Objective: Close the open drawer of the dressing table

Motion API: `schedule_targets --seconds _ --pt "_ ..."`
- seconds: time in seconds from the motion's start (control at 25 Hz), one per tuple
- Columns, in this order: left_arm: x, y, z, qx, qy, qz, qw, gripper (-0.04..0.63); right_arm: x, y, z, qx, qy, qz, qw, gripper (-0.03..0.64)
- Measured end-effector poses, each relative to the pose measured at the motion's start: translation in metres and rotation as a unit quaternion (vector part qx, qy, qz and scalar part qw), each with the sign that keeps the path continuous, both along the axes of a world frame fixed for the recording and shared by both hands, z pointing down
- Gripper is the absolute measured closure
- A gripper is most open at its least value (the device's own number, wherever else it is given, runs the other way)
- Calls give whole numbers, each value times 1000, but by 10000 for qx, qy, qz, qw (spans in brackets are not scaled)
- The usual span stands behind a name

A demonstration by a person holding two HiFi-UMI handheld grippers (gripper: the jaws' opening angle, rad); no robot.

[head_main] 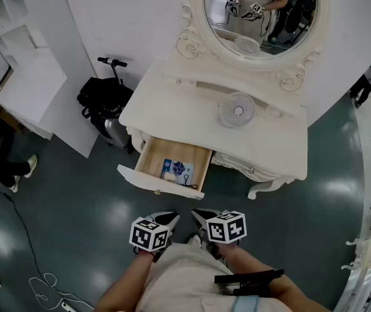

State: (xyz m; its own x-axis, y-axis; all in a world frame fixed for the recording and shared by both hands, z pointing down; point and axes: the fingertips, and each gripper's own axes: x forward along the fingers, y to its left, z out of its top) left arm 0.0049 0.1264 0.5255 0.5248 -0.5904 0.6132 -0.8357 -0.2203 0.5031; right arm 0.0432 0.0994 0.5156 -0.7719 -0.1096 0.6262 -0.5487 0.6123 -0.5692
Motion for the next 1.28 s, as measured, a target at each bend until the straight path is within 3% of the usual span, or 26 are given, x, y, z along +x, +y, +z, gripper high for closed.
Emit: schedule_targets --seconds 0.8,1.28 --pt "-5 4 -2 -17 5 -12 10000 575 2 -1 -2 -86 -72 232 9997 600" --pt "-29 -1 7 -165 -85 -68 9998 511 -13 -10 1 -140 15 269 9995 598"
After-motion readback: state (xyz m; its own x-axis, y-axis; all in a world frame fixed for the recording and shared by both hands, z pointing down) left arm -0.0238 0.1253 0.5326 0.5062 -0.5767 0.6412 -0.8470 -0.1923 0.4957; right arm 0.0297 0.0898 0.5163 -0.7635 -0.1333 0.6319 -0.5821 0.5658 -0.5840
